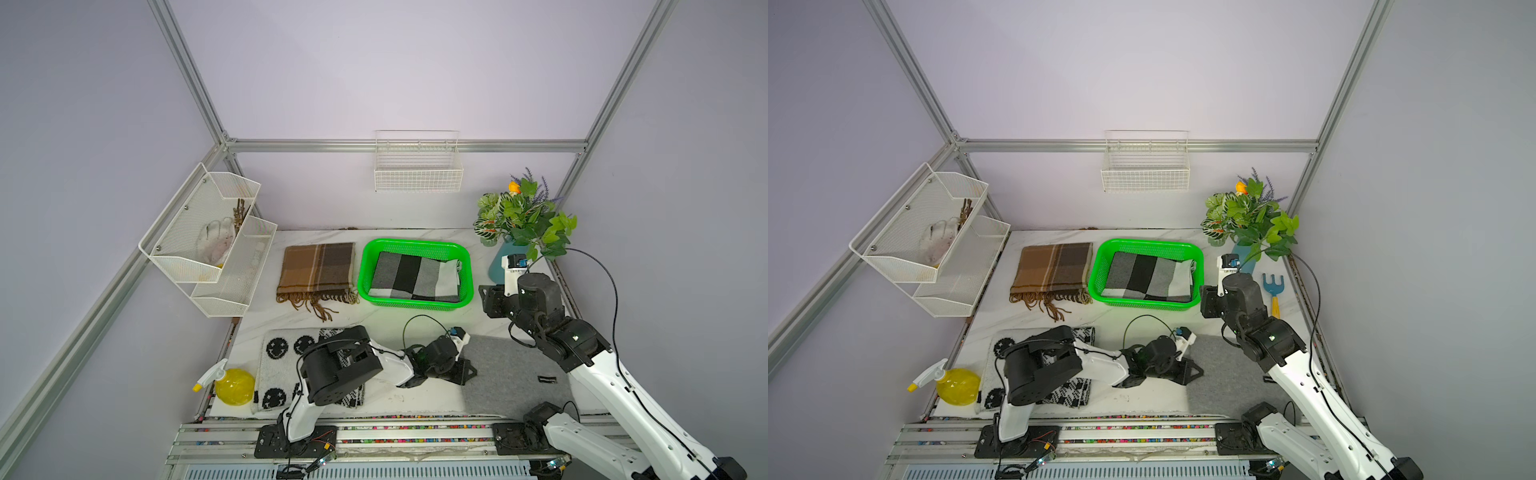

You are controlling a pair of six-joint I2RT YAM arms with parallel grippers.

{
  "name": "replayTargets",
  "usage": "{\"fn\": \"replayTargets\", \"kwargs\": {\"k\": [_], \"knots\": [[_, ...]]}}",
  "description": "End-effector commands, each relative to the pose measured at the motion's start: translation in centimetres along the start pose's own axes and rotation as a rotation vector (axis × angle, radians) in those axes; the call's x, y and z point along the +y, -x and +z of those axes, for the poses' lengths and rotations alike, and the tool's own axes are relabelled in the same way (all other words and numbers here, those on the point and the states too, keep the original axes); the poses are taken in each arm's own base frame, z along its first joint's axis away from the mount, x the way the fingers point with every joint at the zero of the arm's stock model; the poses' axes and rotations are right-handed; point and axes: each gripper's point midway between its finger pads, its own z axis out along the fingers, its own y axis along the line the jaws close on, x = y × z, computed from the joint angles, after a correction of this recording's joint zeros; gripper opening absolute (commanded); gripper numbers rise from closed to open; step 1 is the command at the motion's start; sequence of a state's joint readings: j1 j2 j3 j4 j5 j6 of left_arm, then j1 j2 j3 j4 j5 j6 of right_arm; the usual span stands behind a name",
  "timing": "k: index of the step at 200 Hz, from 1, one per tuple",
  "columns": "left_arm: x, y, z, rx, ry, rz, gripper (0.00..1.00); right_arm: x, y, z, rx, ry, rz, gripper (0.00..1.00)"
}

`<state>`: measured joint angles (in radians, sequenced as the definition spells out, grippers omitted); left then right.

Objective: Put the folded scarf in the basket
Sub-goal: Move the scarf to the center of the board, then pick up the scarf at the center of the board.

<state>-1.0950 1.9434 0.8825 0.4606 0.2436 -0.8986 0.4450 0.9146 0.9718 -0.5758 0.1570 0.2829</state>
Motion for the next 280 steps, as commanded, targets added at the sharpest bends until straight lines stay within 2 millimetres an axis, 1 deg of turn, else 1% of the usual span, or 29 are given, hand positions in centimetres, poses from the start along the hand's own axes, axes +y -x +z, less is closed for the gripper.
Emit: {"fn": "replayTargets", "kwargs": {"k": [1,11,24,31,44,48,50,55,69,79,92,98,108,126,147,158,174,198,206,220,224,229,231,239,252,254,257,268,280], "knots": [[4.8,0.4,-5.0,-0.059,0.146,-0.025,0.0,0.9,-0.9,0.8,0.033,0.056,-0.009,0.52],[6.4,0.1,-7.0,-0.07,0.186,-0.047,0.0,1.4,-1.8,1.2,0.054,0.084,-0.004,0.52],[7.7,-0.5,-9.4,-0.079,0.215,-0.072,0.0,1.4,-2.9,1.8,0.079,0.093,0.006,0.51],[8.4,-0.5,-10.7,-0.103,0.25,-0.079,0.0,1.5,-3.5,2.1,0.097,0.102,0.013,0.52],[10.6,-0.4,-13.5,-0.138,0.344,-0.113,0.0,2.1,-4.7,2.6,0.12,0.139,0.034,0.52],[11.3,-0.6,-14.1,-0.137,0.361,-0.12,0.0,2.4,-5.1,2.8,0.125,0.155,0.04,0.53],[11.0,-0.2,-14.7,-0.155,0.349,-0.119,0.0,2.4,-5.3,3.0,0.127,0.161,0.04,0.53],[11.3,0.1,-15.6,-0.169,0.352,-0.13,0.0,2.5,-5.9,3.4,0.136,0.168,0.046,0.53],[11.9,0.2,-17.4,-0.184,0.387,-0.129,0.0,2.4,-7.6,4.6,0.165,0.163,0.053,0.53],[12.4,0.1,-18.3,-0.187,0.427,-0.116,0.0,2.3,-9.2,5.6,0.192,0.156,0.053,0.54],[13.3,-0.5,-19.2,-0.19,0.454,-0.128,0.0,1.1,-10.9,6.8,0.239,0.087,0.033,0.55],[13.9,-0.8,-19.5,-0.188,0.458,-0.143,0.0,0.7,-11.6,7.4,0.266,0.063,0.029,0.55],[14.6,-1.2,-19.7,-0.178,0.454,-0.163,0.0,0.9,-12.5,7.8,0.316,0.067,0.032,0.56],[15.4,-1.0,-19.6,-0.179,0.468,-0.168,0.0,1.2,-14.2,8.5,0.362,0.088,0.042,0.59],[16.1,-0.4,-19.3,-0.149,0.519,-0.135,0.0,-0.7,-15.5,9.5,0.368,-0.008,0.039,0.62],[16.4,-0.2,-18.9,-0.141,0.52,-0.131,0.01,-0.8,-16.2,9.8,0.399,-0.015,0.047,0.61],[16.7,0.1,-18.6,-0.137,0.528,-0.12,0.08,0.1,-17.9,10.3,0.454,0.036,0.055,0.61],[16.9,0.1,-18.5,-0.134,0.533,-0.114,0.24,1.5,-19.8,10.6,0.517,0.127,0.081,0.62],[16.7,0.1,-18.5,-0.145,0.521,-0.118,0.3,1.1,-20.3,10.7,0.522,0.115,0.087,0.63],[16.4,0.3,-19.0,-0.16,0.521,-0.116,0.35,-0.1,-20.8,10.9,0.513,0.053,0.097,0.64],[16.3,0.3,-19.1,-0.168,0.515,-0.116,0.39,-0.2,-20.9,10.9,0.515,0.05,0.101,0.64],[16.1,0.3,-19.2,-0.175,0.506,-0.116,0.46,0.0,-21.1,11.0,0.519,0.062,0.109,0.64],[16.1,0.3,-19.3,-0.178,0.502,-0.117,0.48,0.1,-21.1,11.0,0.522,0.07,0.112,0.64],[15.8,0.3,-19.5,-0.189,0.487,-0.122,0.49,0.2,-21.5,11.1,0.537,0.077,0.118,0.64],[15.7,0.0,-19.3,-0.197,0.461,-0.131,0.5,-1.1,-22.0,11.2,0.55,0.006,0.103,0.64],[15.6,0.1,-19.3,-0.2,0.456,-0.133,0.5,-1.2,-21.9,11.2,0.55,-0.002,0.101,0.68],[15.7,-0.1,-19.1,-0.196,0.451,-0.138,0.51,-1.3,-22.0,11.2,0.549,-0.007,0.101,0.69],[15.5,-0.4,-18.6,-0.184,0.42,-0.149,0.58,-0.6,-22.2,11.1,0.543,0.042,0.118,0.7],[15.4,-0.7,-17.7,-0.17,0.384,-0.163,0.59,0.2,-22.9,11.0,0.568,0.09,0.134,0.7]]}}
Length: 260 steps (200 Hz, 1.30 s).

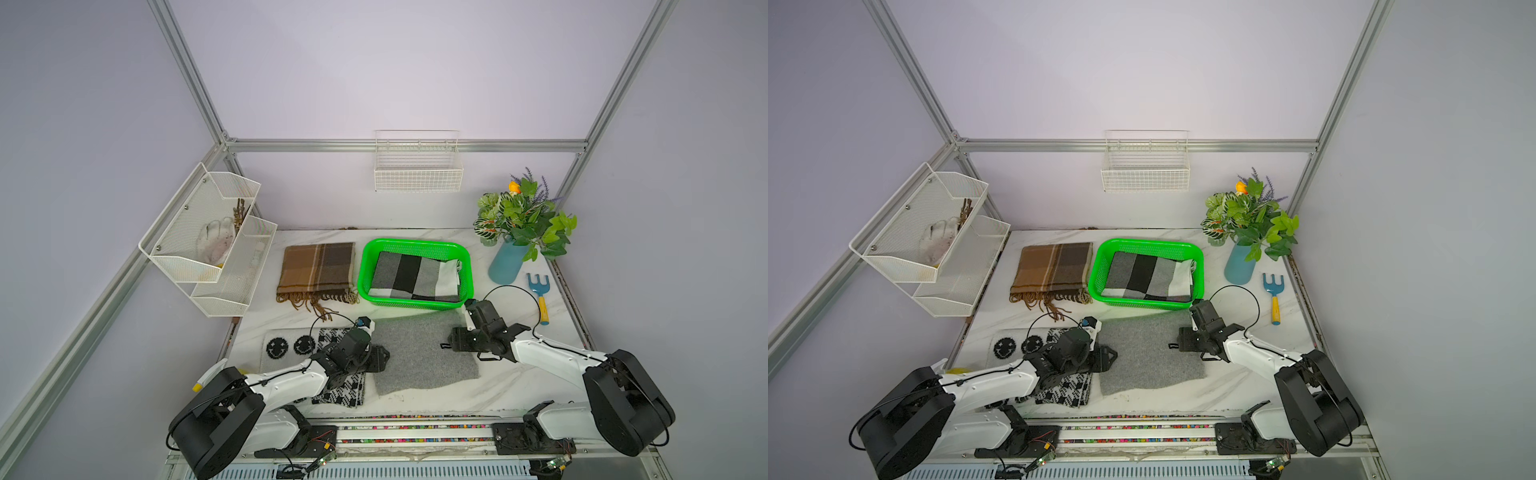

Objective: Put the folded scarf in the basket
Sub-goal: Pick up the scarf at the center of the board.

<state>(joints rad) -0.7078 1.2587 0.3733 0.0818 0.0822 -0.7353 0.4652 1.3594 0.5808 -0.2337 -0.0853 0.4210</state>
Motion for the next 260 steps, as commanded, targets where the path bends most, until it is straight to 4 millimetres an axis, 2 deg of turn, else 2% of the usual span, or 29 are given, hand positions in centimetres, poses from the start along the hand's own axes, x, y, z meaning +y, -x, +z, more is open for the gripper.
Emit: {"fn": "replayTargets", "kwargs": {"k": [1,27,38,64,82,84,129,131,153,171,181,194,203,224,233,260], "knots": [[0.0,-1.5,1.0,0.05,-0.044,-0.039,0.59,0.5,-0.9,0.6,0.022,0.054,0.018,0.7],[-0.5,-1.8,1.7,0.068,-0.075,-0.051,0.6,1.9,-2.4,1.7,0.111,0.138,0.01,0.74],[-0.5,-1.8,1.8,0.065,-0.078,-0.051,0.6,2.0,-2.5,1.9,0.125,0.148,0.008,0.77],[0.0,-2.0,2.1,0.065,-0.061,-0.045,0.59,2.8,-2.6,1.8,0.123,0.197,0.002,0.76],[-0.4,-1.7,2.2,0.059,-0.076,-0.042,0.55,3.3,-3.6,2.1,0.164,0.225,-0.002,0.74],[0.1,-2.2,2.5,0.078,-0.059,-0.045,0.54,3.3,-3.6,2.1,0.165,0.223,-0.003,0.74],[0.1,-2.4,3.1,0.083,-0.066,-0.043,0.39,3.1,-4.3,1.4,0.135,0.223,0.009,0.68],[0.1,-2.3,3.1,0.082,-0.064,-0.042,0.38,3.0,-4.3,1.4,0.135,0.22,0.01,0.63],[0.3,-2.0,3.2,0.078,-0.041,-0.023,0.23,2.9,-4.6,1.5,0.145,0.218,0.015,0.41],[0.1,-1.6,3.3,0.074,-0.046,-0.023,0.16,3.0,-4.5,1.3,0.133,0.225,0.013,0.35],[-0.2,-1.6,3.3,0.074,-0.062,-0.024,0.11,3.2,-4.4,1.2,0.129,0.236,0.012,0.27],[-0.1,-1.7,3.2,0.075,-0.063,-0.021,0.0,3.5,-4.3,1.2,0.125,0.251,0.008,0.11],[-0.4,-1.4,3.0,0.068,-0.071,-0.014,0.0,3.8,-4.2,1.0,0.121,0.268,0.006,0.0],[-1.5,-0.9,2.4,0.059,-0.107,0.0,0.0,5.0,-3.6,-0.4,0.083,0.329,-0.005,0.0],[-2.8,0.3,1.2,0.024,-0.153,0.004,0.0,5.2,-3.1,-1.2,0.054,0.341,-0.006,0.0],[-4.3,2.0,-0.9,-0.012,-0.168,0.039,0.0,6.0,-2.1,-3.5,-0.006,0.371,-0.023,0.0]]}}
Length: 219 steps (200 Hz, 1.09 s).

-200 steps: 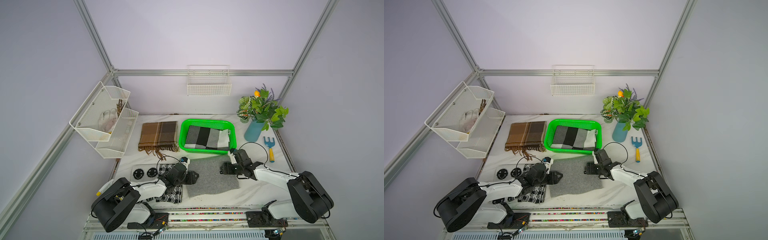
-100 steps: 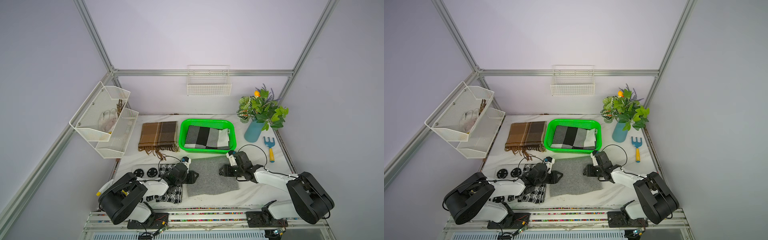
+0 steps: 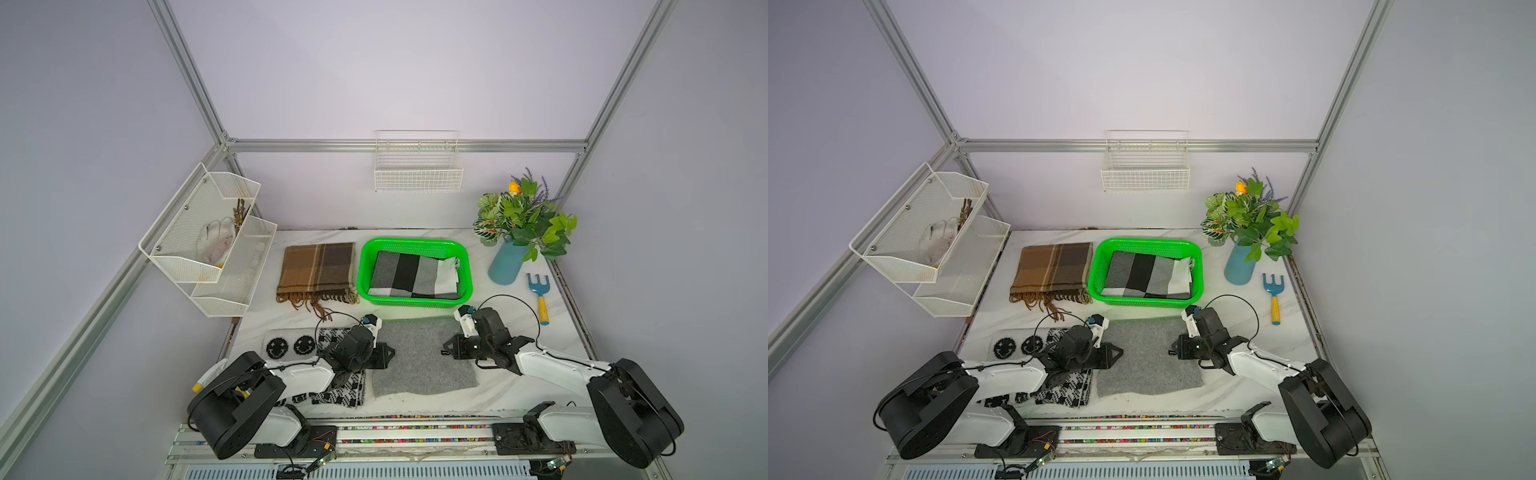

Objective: Put the folded scarf in the basket
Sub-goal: Pick up the scarf at the center of the board, then place the scarf in the basket.

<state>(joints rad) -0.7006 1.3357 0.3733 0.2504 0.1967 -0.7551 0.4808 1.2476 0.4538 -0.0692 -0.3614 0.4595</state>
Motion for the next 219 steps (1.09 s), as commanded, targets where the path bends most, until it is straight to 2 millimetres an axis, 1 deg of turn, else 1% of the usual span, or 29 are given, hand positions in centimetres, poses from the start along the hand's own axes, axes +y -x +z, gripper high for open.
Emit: {"fn": "replayTargets", "kwargs": {"k": [1,18,37,55,73,94,109,120,132,153,169,183,186,188,204,219], "knots": [[-2.1,1.5,-1.7,-0.012,-0.026,0.054,0.0,1.9,0.0,-1.5,-0.009,0.054,-0.018,0.0],[-3.2,3.1,-3.0,-0.056,-0.031,0.073,0.0,3.0,0.8,-2.4,-0.041,0.074,-0.034,0.0],[-4.6,4.2,-4.0,-0.079,-0.056,0.086,0.0,4.1,1.5,-3.4,-0.06,0.091,-0.054,0.0],[-5.9,5.7,-5.2,-0.114,-0.071,0.105,0.0,5.9,2.4,-5.2,-0.101,0.1,-0.088,0.0],[-7.3,7.9,-6.8,-0.163,-0.06,0.132,0.0,7.9,4.1,-7.8,-0.175,0.134,-0.117,0.0],[-9.7,10.4,-8.8,-0.218,-0.083,0.151,0.0,9.5,6.2,-10.2,-0.246,0.135,-0.15,0.0],[-11.1,12.1,-9.7,-0.262,-0.104,0.16,0.0,10.4,7.8,-11.3,-0.279,0.125,-0.173,0.0],[-12.0,13.6,-10.4,-0.297,-0.097,0.179,0.0,10.9,9.0,-11.5,-0.292,0.114,-0.182,0.0],[-12.4,15.5,-10.7,-0.328,-0.069,0.187,0.0,11.5,10.6,-11.6,-0.306,0.101,-0.187,0.0],[-12.7,19.1,-10.4,-0.344,-0.041,0.202,0.0,12.4,13.4,-11.0,-0.324,0.072,-0.196,0.0],[-12.1,22.1,-9.9,-0.347,-0.004,0.195,0.0,12.4,15.9,-10.3,-0.345,0.037,-0.183,0.0],[-11.6,24.7,-9.3,-0.351,0.006,0.191,0.0,12.1,17.9,-9.4,-0.347,0.013,-0.17,0.0],[-10.9,25.0,-8.2,-0.326,0.02,0.185,0.0,12.0,18.3,-9.2,-0.347,0.008,-0.17,0.0],[-10.7,25.2,-7.8,-0.315,0.02,0.182,0.0,11.9,18.6,-9.1,-0.348,0.002,-0.167,0.0],[-9.5,27.6,-6.1,-0.272,0.005,0.146,0.0,10.9,21.1,-8.2,-0.361,-0.035,-0.141,0.0],[-8.9,29.1,-4.4,-0.257,-0.052,0.132,0.0,9.6,23.1,-7.1,-0.368,-0.048,-0.114,0.0]]}}
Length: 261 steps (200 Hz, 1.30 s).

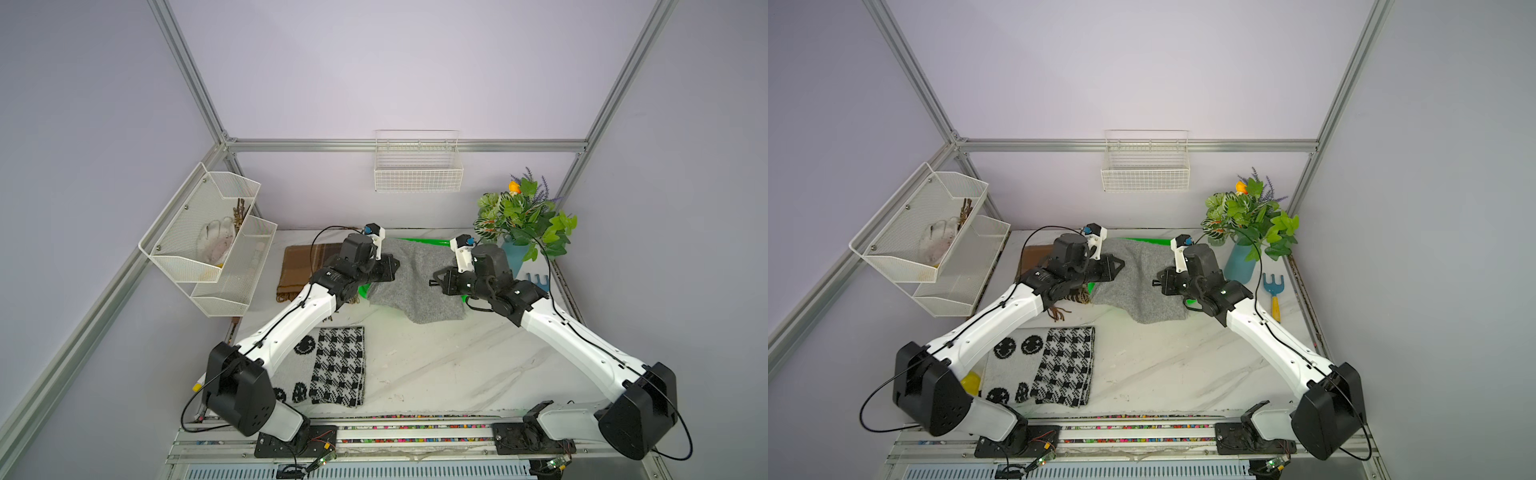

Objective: Put the folded scarf in the basket
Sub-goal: Place the scarf in the basket.

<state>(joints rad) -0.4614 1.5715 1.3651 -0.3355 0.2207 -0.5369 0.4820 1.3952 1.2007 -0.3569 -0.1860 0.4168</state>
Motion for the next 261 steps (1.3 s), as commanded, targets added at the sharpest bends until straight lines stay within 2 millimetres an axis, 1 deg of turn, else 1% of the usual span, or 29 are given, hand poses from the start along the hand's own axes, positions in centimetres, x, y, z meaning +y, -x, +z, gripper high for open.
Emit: {"fn": "replayTargets", "kwargs": {"k": [1,11,14,22,42,59,69,87,114,137,159,183,200,215,241,261], "knots": [[0.6,2.7,1.8,-0.007,-0.086,0.006,0.0,-1.8,2.1,1.6,-0.017,-0.035,0.009,0.0],[1.2,3.0,3.1,-0.002,-0.099,-0.006,0.0,-2.4,2.9,2.6,-0.008,-0.032,0.01,0.0],[1.5,3.0,3.5,0.002,-0.095,-0.006,0.0,-3.0,2.6,3.6,0.009,-0.044,0.014,0.0],[2.3,3.2,4.5,0.009,-0.084,-0.003,0.0,-3.7,2.9,4.7,0.018,-0.059,0.011,0.0],[3.8,4.1,7.0,0.015,-0.077,-0.014,0.0,-5.1,3.9,6.5,0.014,-0.085,0.013,0.0],[4.5,4.1,9.1,0.044,-0.089,-0.029,0.0,-6.0,4.0,8.3,0.032,-0.089,0.02,0.0],[5.1,4.1,10.3,0.056,-0.081,-0.03,0.0,-6.5,3.9,9.4,0.054,-0.098,0.002,0.0],[6.4,4.1,11.5,0.062,-0.06,-0.036,0.0,-7.9,3.3,10.8,0.09,-0.138,-0.002,0.0],[8.3,2.8,13.1,0.097,-0.031,-0.044,0.0,-10.6,2.2,12.5,0.122,-0.206,0.008,0.0],[10.2,1.6,14.2,0.123,0.002,-0.064,0.0,-12.5,0.7,13.8,0.165,-0.242,0.016,0.0],[12.1,0.1,15.1,0.164,0.05,-0.06,0.0,-13.7,-0.6,14.3,0.215,-0.27,0.022,0.0],[13.1,-1.5,16.0,0.2,0.063,-0.066,0.02,-14.7,-1.3,14.7,0.219,-0.301,0.021,0.0],[13.4,-2.2,16.0,0.214,0.064,-0.083,0.02,-15.2,-2.0,14.8,0.241,-0.318,0.017,0.0],[12.8,-2.7,15.8,0.214,0.048,-0.081,0.02,-15.7,-2.1,15.0,0.241,-0.339,0.006,0.0],[13.7,-3.6,15.8,0.239,0.085,-0.075,0.01,-16.7,-2.4,14.8,0.246,-0.387,-0.004,0.0],[14.2,-5.0,16.1,0.286,0.091,-0.094,0.0,-17.0,-2.6,14.6,0.252,-0.406,-0.013,0.0]]}}
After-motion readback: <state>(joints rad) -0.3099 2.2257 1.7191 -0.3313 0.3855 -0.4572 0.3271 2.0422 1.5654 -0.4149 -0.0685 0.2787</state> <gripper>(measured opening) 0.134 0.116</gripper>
